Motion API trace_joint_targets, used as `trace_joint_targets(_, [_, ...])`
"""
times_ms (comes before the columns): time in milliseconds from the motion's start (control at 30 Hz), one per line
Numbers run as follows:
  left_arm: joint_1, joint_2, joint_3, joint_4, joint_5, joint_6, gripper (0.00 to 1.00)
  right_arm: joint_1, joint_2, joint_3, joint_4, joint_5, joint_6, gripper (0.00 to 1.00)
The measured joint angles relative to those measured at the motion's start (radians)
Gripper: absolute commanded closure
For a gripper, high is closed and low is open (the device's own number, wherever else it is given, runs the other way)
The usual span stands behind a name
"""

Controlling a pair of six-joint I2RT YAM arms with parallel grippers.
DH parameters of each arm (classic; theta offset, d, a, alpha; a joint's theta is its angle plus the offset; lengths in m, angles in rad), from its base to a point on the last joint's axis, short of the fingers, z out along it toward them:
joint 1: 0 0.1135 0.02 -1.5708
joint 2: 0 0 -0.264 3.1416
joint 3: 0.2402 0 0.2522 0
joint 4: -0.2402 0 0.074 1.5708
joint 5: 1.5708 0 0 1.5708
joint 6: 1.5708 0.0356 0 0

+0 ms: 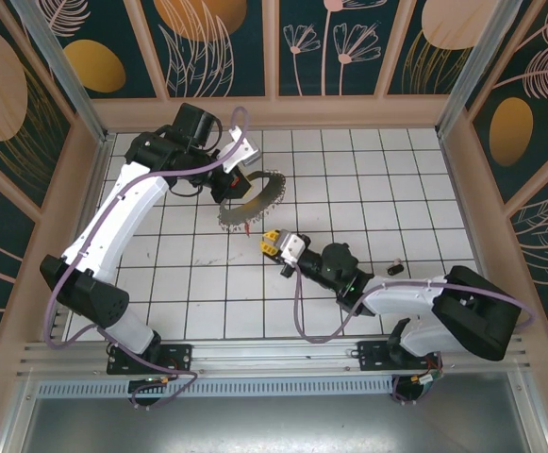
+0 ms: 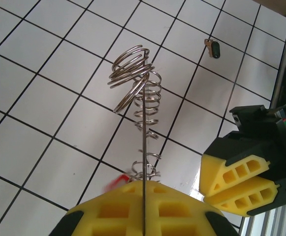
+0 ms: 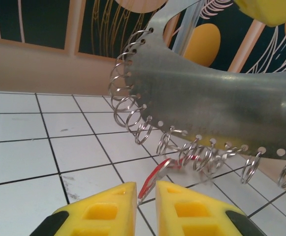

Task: Put the keys on the keyring

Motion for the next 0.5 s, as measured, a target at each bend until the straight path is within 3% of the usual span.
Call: trace_joint_targets(500, [0.0,-0.027,0.0,-0.001,0.035,0.025,1.0,0.005,0.149,0.056,0.144,0.117,0.0,0.83])
